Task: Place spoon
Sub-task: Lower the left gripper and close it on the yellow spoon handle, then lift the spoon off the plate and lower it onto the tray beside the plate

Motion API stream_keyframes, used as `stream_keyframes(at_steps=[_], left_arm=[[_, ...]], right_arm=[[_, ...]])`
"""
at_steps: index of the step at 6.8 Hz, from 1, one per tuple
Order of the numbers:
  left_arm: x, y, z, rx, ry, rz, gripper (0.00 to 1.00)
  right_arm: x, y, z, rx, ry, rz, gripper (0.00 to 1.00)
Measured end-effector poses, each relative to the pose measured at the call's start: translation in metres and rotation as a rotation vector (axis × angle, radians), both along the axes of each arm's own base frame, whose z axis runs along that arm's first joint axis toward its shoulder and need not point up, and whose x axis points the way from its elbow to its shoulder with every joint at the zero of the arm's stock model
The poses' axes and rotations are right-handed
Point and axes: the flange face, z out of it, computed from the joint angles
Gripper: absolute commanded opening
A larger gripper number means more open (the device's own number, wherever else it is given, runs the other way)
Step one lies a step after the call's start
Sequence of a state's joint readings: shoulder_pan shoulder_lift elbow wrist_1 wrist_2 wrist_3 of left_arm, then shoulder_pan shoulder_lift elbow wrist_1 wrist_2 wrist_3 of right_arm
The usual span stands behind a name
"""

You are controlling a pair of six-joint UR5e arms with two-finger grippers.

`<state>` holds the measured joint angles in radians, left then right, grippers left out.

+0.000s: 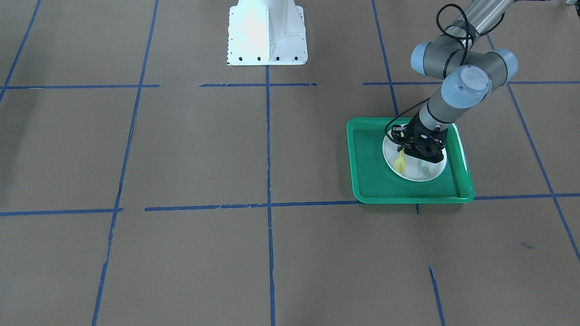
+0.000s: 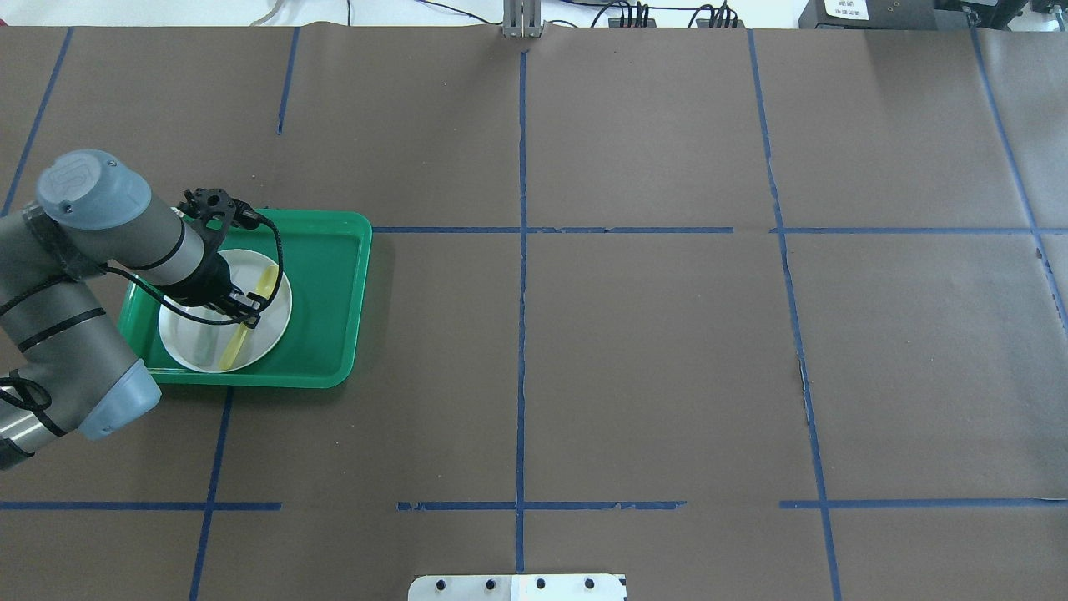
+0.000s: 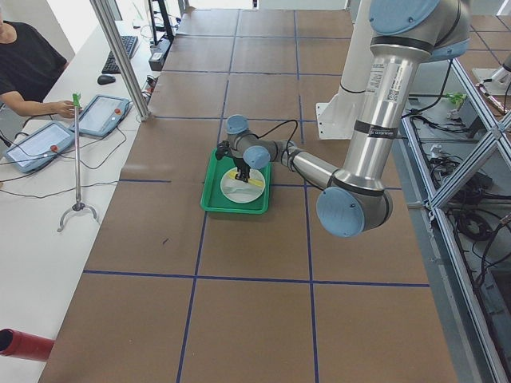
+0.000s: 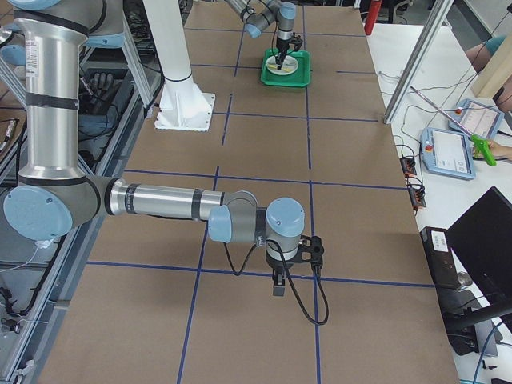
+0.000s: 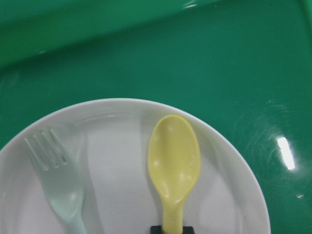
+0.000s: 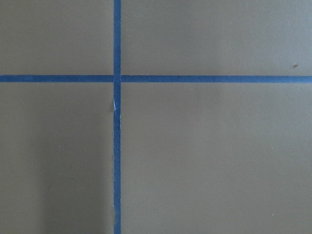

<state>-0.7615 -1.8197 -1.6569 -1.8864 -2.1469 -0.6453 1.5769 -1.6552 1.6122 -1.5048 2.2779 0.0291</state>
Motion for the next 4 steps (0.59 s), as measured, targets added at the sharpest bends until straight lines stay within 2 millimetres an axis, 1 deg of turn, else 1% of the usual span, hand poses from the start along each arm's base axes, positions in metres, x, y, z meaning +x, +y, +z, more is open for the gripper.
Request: stream_keyframes(at_steps=[1,2,3,4], left_arm=[[-0.002,0.0,-0.006,0.002,0.008,-0.009,0.0],[-0.007,0.001,-0.018,-0.014,0.021,-0.04,0.0],[-0.011,0.002,-0.038,-0.07,0.037,-0.107,0.0],[-0.008,0.0,-0.059,-0.152,0.044,-0.185,0.0]], right_arm=[[0.0,0.0,0.0,0.0,0.0,0.0,1.0],[0.0,0.0,0.0,0.0,0.0,0.0,1.0],[0.0,0.0,0.0,0.0,0.0,0.0,1.0],[0.0,0.0,0.0,0.0,0.0,0.0,1.0]])
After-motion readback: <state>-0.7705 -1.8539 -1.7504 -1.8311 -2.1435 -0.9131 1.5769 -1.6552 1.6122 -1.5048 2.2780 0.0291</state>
